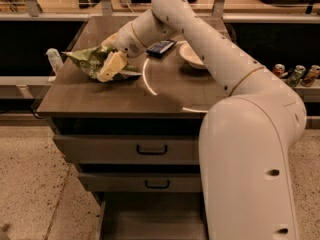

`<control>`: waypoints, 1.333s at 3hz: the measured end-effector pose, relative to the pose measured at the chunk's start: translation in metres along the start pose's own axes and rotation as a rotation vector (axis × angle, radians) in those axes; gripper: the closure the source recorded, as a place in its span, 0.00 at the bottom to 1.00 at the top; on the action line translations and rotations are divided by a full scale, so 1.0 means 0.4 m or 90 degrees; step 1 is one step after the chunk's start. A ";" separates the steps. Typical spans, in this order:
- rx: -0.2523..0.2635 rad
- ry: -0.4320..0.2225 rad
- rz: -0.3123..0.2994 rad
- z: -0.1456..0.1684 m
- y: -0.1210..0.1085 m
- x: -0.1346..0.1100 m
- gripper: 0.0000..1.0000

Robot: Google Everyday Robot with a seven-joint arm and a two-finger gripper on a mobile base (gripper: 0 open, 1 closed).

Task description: Place green jalapeno chip bag into bottom drawer

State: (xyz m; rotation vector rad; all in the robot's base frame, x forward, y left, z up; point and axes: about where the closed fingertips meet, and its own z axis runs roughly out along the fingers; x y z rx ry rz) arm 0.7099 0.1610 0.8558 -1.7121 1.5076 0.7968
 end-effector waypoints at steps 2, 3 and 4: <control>-0.001 0.000 0.000 0.003 0.001 0.001 0.65; -0.002 0.000 0.000 0.003 0.001 0.001 0.88; -0.016 -0.011 -0.013 0.013 0.004 -0.010 1.00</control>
Offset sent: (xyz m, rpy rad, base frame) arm -0.0005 0.0006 -0.0010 -0.0010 0.0017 0.0013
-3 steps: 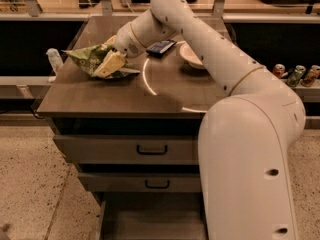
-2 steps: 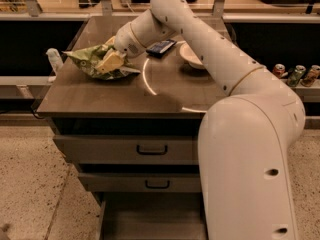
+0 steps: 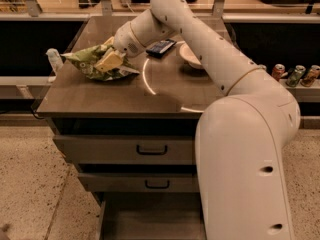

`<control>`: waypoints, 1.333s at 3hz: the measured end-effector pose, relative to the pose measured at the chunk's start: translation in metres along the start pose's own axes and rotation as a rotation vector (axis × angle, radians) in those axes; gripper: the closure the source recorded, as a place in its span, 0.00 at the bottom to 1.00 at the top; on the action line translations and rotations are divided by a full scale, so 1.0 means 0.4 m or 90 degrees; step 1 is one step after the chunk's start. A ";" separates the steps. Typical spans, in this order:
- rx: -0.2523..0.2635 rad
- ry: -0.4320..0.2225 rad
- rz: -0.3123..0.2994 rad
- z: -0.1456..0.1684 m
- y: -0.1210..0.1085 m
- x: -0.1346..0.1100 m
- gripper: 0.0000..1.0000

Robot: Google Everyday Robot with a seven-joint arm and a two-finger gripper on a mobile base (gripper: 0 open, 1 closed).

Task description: Place green jalapeno chip bag into bottom drawer

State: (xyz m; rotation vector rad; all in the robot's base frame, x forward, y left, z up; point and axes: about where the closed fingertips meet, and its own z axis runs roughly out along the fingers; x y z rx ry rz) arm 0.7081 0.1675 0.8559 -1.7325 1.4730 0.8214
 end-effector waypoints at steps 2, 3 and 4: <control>-0.049 -0.088 -0.061 -0.194 0.142 0.019 1.00; -0.015 -0.110 -0.044 -0.309 0.267 0.009 1.00; 0.022 -0.132 0.017 -0.374 0.382 0.046 1.00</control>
Offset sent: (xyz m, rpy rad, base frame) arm -0.1437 -0.1671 -0.0022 0.1384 0.0586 0.1633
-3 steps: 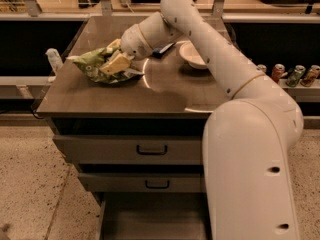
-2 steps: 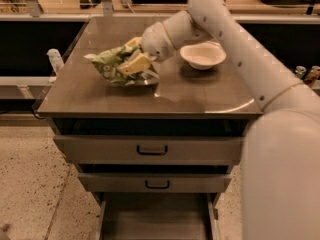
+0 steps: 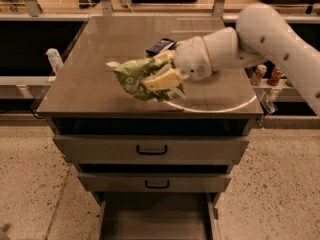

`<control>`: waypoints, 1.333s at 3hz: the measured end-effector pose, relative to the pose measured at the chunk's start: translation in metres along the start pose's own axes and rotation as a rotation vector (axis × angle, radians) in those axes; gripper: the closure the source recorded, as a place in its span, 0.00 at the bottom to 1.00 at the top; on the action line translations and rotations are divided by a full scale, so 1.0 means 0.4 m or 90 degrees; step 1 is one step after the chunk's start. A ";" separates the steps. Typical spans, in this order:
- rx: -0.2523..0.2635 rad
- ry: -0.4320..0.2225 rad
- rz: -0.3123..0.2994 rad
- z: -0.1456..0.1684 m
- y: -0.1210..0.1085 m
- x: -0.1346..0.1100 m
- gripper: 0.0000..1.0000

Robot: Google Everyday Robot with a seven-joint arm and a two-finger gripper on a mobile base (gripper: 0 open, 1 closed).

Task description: Place green jalapeno chip bag into bottom drawer

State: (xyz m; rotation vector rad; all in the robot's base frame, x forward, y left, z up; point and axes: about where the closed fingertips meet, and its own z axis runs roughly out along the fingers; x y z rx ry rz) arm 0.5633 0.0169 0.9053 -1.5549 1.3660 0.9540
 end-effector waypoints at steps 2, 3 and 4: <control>0.094 -0.033 0.143 -0.018 0.184 0.128 1.00; 0.071 -0.016 0.171 0.028 0.239 0.185 1.00; 0.083 -0.007 0.172 0.050 0.244 0.184 1.00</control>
Offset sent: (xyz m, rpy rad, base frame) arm -0.1131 -0.0265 -0.1449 0.0824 0.3401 -0.3088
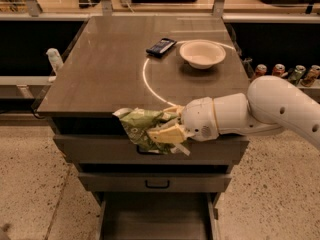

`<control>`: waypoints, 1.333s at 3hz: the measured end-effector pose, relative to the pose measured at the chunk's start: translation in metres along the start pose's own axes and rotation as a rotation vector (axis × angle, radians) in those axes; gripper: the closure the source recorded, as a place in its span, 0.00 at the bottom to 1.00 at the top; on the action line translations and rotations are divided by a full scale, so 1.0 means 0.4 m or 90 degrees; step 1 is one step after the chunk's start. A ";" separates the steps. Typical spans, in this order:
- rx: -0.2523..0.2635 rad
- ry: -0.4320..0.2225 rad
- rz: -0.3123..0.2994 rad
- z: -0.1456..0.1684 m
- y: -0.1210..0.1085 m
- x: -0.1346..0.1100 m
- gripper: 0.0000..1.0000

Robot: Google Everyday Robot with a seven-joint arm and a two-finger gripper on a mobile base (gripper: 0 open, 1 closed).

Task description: Place green jalapeno chip bag into bottom drawer

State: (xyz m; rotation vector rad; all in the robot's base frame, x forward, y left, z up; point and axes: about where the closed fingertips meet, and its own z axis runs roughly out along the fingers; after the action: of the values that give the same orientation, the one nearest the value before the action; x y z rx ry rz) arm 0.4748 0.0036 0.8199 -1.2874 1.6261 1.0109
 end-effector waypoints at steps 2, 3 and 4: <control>0.100 -0.090 0.199 0.056 0.078 0.194 1.00; 0.135 -0.103 0.304 0.127 0.095 0.395 1.00; 0.164 -0.103 0.321 0.135 0.068 0.431 1.00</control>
Offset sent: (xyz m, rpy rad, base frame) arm -0.0778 -0.0116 -0.2198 0.2182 0.4656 -0.5996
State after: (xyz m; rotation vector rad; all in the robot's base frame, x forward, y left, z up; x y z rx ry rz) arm 0.4283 0.0009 0.6433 -0.6174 1.9236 1.1188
